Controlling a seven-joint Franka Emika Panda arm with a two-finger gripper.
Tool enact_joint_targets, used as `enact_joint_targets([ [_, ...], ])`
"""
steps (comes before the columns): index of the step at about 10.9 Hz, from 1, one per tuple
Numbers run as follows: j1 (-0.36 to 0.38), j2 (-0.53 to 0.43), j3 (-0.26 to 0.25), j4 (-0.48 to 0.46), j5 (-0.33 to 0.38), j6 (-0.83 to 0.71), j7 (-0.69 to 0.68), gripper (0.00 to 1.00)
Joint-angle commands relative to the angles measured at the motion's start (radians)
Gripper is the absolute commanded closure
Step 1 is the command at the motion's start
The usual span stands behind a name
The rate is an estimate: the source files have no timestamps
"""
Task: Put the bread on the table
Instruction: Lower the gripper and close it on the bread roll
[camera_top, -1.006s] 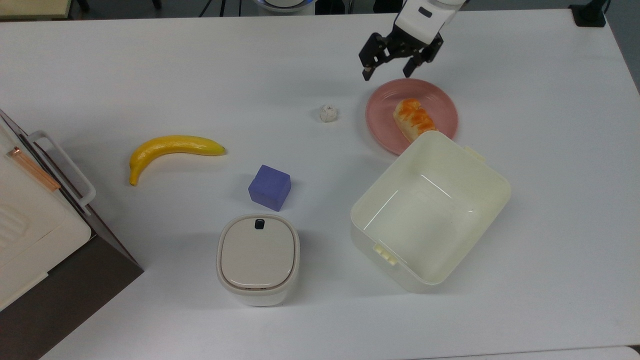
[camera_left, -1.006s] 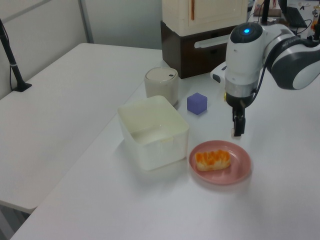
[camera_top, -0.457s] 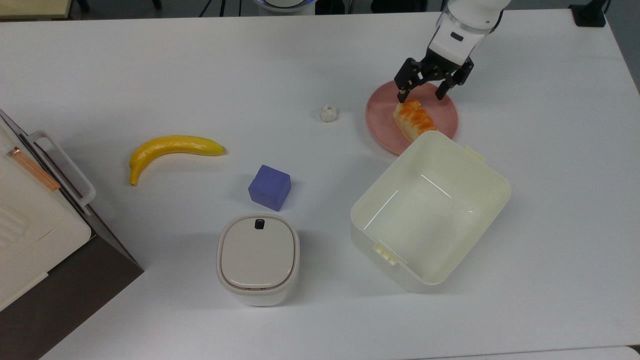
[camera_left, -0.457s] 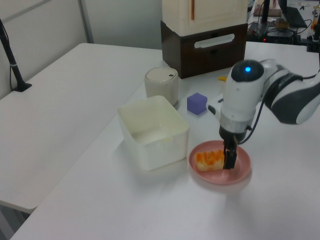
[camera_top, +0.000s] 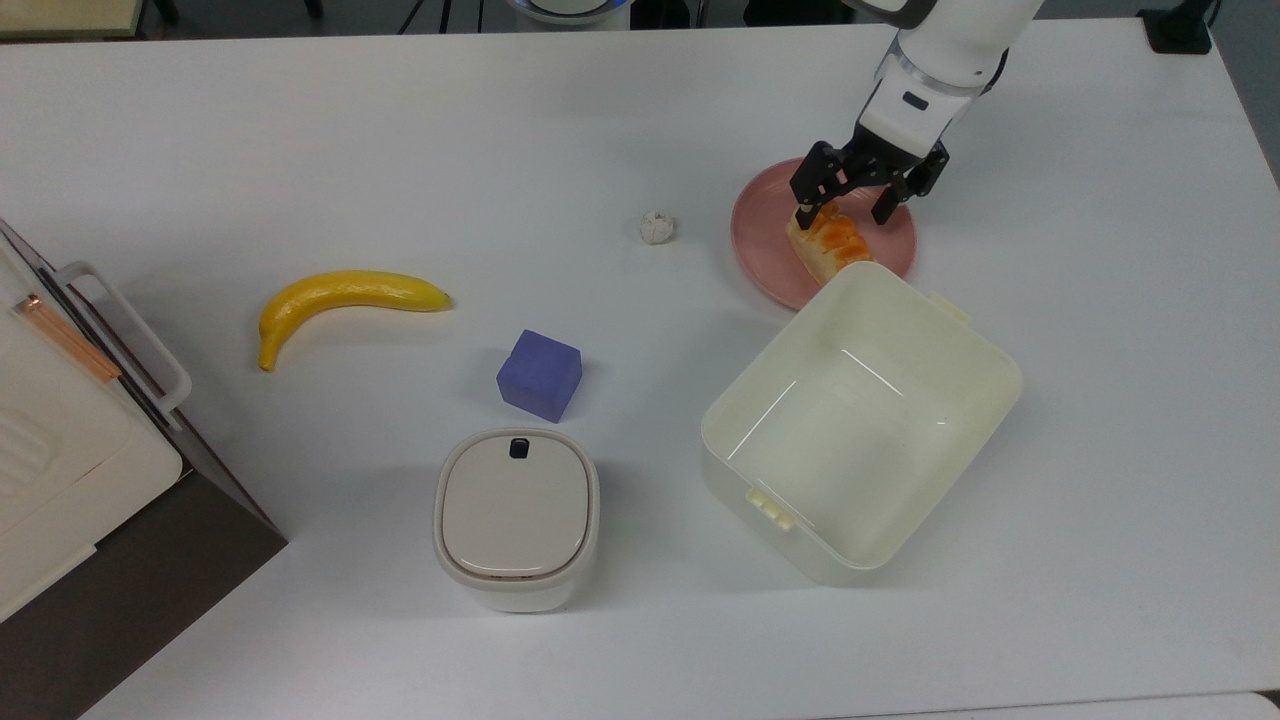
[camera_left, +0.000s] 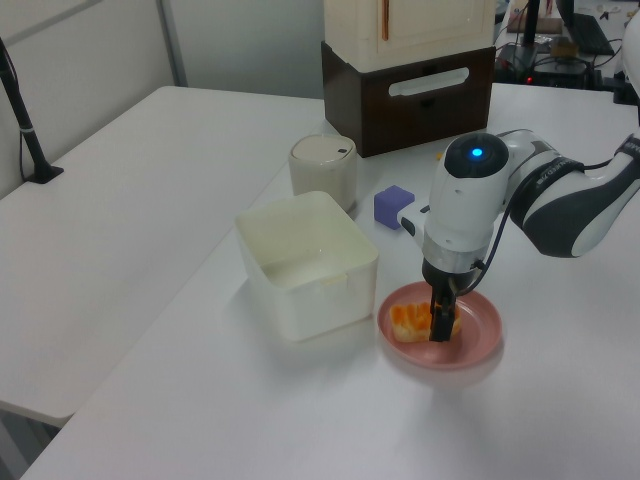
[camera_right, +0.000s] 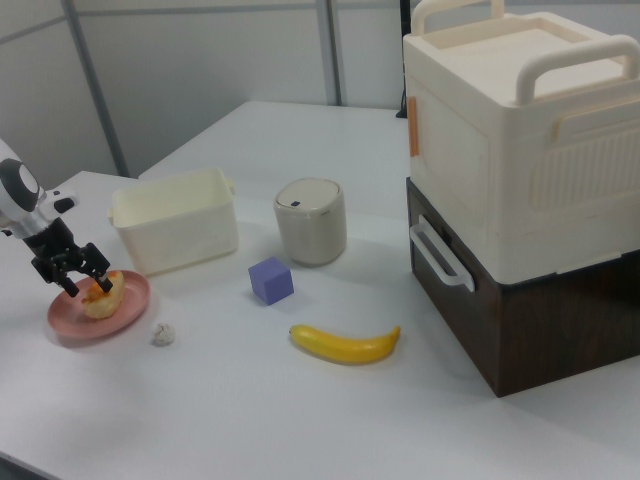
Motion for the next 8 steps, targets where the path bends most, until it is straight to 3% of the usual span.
enact_joint_targets([
  [1,-0.009,0.003,-0.002,0.005,-0.025,0.004,0.015,0.76],
  [4,-0.037,0.000,-0.007,0.005,-0.025,-0.008,-0.084,1.00],
  [6,-0.052,-0.026,-0.007,0.005,-0.001,-0.120,-0.327,1.00],
  [8,-0.054,-0.078,-0.005,0.048,0.157,-0.313,-0.662,1.00],
])
